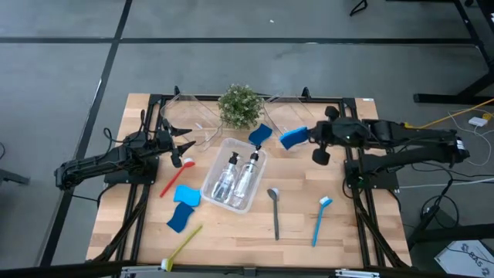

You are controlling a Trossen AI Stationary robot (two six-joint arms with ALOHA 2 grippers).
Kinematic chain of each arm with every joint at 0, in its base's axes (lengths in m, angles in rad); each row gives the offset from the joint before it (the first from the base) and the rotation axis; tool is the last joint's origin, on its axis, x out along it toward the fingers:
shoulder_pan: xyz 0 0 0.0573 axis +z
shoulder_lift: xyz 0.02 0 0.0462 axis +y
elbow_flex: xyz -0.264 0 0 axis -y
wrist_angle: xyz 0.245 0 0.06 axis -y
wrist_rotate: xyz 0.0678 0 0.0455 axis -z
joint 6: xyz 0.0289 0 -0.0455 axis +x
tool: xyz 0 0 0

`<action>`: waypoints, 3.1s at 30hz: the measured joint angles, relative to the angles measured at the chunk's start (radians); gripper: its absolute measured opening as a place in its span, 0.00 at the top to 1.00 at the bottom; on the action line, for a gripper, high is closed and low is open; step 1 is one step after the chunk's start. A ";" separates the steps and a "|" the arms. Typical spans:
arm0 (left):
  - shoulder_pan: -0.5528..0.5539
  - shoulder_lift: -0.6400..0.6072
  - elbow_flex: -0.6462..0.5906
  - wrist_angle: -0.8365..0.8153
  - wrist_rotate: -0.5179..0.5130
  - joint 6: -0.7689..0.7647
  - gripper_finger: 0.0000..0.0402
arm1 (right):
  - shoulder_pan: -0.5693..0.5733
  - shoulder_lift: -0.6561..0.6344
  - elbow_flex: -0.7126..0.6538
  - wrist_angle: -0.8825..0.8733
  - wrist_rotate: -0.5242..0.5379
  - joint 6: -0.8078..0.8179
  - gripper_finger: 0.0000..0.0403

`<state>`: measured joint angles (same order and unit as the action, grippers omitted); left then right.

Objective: Pick & Place Kitchen Sink Supplies
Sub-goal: Put the blue sponge into the right transparent bin, then adjust the right transparent bin

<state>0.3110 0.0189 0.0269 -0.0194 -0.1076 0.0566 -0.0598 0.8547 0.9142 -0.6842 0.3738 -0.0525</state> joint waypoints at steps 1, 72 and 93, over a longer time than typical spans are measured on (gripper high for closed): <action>0.000 0.000 0.000 0.000 0.000 0.000 0.44 | -0.017 0.004 0.000 0.000 0.001 0.008 0.99; -0.001 0.000 0.000 0.000 0.000 0.000 0.44 | -0.495 0.429 -0.001 -0.054 -0.231 -0.167 0.86; -0.001 0.000 0.000 0.000 0.000 0.000 0.44 | -0.495 0.428 -0.001 -0.011 -0.191 -0.159 0.42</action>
<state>0.3102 0.0189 0.0269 -0.0194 -0.1077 0.0570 -0.5545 1.2831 0.9134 -0.6947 0.1825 -0.2111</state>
